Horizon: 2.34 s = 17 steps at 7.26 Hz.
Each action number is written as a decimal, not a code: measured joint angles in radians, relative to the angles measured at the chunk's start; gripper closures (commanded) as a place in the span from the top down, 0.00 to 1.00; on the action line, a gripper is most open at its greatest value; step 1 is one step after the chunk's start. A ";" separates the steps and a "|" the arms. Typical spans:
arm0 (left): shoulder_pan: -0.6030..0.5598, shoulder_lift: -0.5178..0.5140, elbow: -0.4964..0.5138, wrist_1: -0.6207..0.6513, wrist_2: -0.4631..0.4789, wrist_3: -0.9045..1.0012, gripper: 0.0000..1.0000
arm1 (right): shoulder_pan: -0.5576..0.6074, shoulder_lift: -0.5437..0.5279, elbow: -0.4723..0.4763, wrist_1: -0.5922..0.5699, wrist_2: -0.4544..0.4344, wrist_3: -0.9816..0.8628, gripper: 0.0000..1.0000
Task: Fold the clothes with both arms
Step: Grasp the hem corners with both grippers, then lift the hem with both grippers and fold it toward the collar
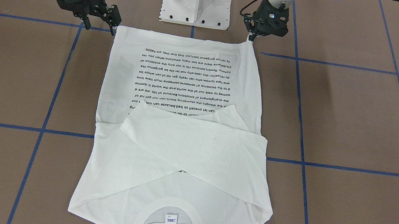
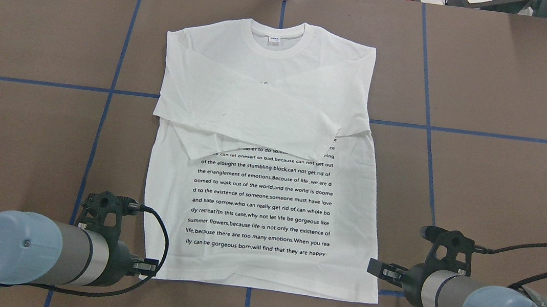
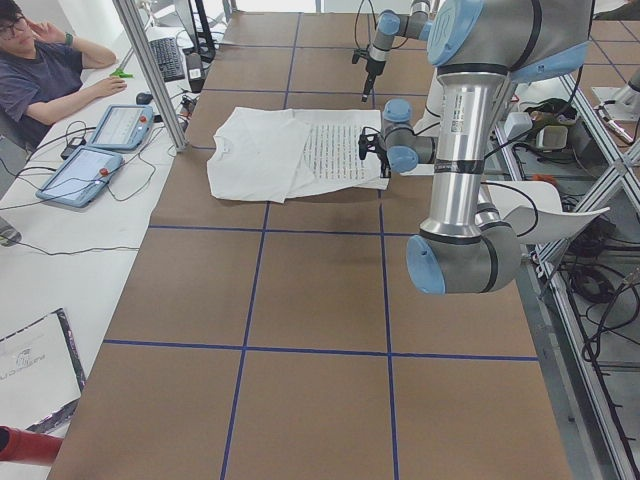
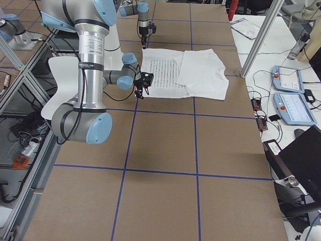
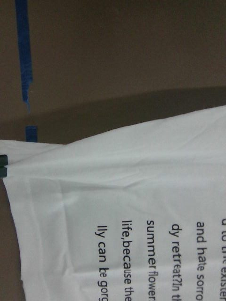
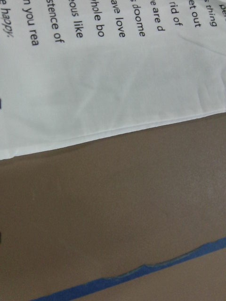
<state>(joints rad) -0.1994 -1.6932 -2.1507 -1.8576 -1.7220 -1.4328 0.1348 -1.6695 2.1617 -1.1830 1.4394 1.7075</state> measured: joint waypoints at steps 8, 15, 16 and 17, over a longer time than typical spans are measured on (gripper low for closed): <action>-0.004 0.000 -0.012 0.000 0.005 0.001 0.00 | -0.112 0.060 -0.082 0.008 -0.097 0.024 0.27; -0.007 0.001 -0.066 0.021 -0.028 0.021 0.00 | -0.102 0.046 0.088 -0.210 -0.048 0.015 0.00; -0.008 0.001 -0.131 0.076 -0.075 0.031 0.00 | -0.099 0.046 0.183 -0.321 0.001 0.014 0.00; -0.012 0.000 -0.228 0.168 -0.128 0.035 0.00 | -0.090 0.048 0.299 -0.445 0.067 0.012 0.00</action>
<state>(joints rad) -0.2113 -1.6933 -2.3782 -1.6891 -1.8503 -1.3976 0.0444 -1.6210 2.4611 -1.6282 1.5067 1.7195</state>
